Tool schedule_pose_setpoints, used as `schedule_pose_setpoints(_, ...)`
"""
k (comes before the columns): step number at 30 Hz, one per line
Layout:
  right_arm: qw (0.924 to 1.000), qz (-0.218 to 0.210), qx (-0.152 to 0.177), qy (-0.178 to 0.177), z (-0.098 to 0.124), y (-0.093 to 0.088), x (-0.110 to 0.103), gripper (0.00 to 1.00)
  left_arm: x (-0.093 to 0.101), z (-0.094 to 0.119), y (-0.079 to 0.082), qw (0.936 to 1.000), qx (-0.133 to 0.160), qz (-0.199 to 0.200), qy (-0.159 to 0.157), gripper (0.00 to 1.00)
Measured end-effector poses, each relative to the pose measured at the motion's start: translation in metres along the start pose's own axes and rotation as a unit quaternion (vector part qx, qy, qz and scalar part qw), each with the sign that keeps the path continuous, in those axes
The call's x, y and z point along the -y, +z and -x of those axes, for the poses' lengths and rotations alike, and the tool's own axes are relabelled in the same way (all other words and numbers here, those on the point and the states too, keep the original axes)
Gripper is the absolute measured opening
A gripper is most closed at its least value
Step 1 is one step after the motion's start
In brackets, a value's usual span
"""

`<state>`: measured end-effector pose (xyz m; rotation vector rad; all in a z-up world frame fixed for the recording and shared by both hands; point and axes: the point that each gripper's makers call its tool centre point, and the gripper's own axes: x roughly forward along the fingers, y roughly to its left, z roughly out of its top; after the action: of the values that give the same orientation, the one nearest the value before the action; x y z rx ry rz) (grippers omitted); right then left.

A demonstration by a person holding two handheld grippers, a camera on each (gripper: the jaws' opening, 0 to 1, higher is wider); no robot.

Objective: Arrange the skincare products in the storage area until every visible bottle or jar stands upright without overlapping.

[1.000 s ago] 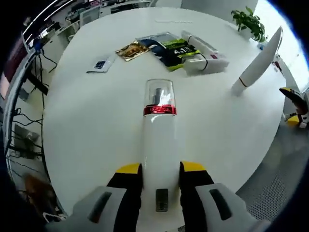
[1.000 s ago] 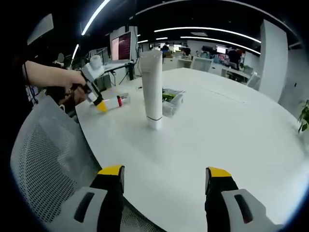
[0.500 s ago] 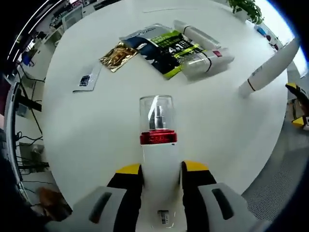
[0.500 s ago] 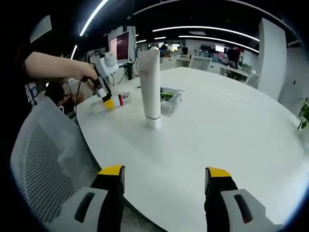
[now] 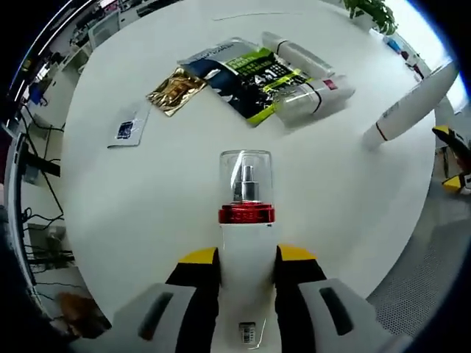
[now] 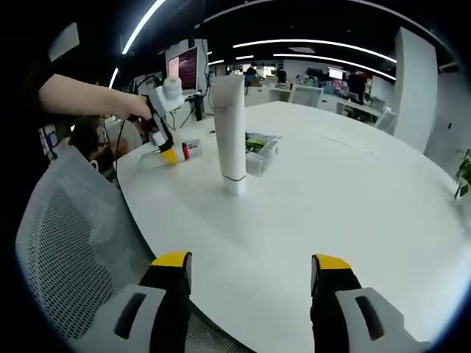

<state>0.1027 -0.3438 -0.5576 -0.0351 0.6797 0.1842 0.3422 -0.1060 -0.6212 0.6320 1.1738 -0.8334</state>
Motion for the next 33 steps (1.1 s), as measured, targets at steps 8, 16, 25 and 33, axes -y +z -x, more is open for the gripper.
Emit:
schedule_pose_setpoints(8,1.0,0.01,0.0,0.001,0.0,0.002,-0.001,0.71,0.03,0.024,0.013,0.98,0.114,0.128,-0.101,0.31)
schedule_pose_setpoints(16,0.9998,0.018,0.002,-0.005,0.006,0.01,0.001,0.7,0.048,0.052,0.026,0.9457,0.193,0.196,-0.174,0.31)
schedule_pose_setpoints(25,0.9983,0.001,0.059,0.005,0.016,0.054,-0.006,0.69,0.076,0.093,0.043,0.9184,0.286,0.176,-0.209,0.31)
schedule_pose_setpoints(33,0.9806,-0.106,0.153,0.064,0.02,0.122,-0.043,0.63,0.111,0.129,0.052,0.8914,0.347,0.145,-0.252,0.31)
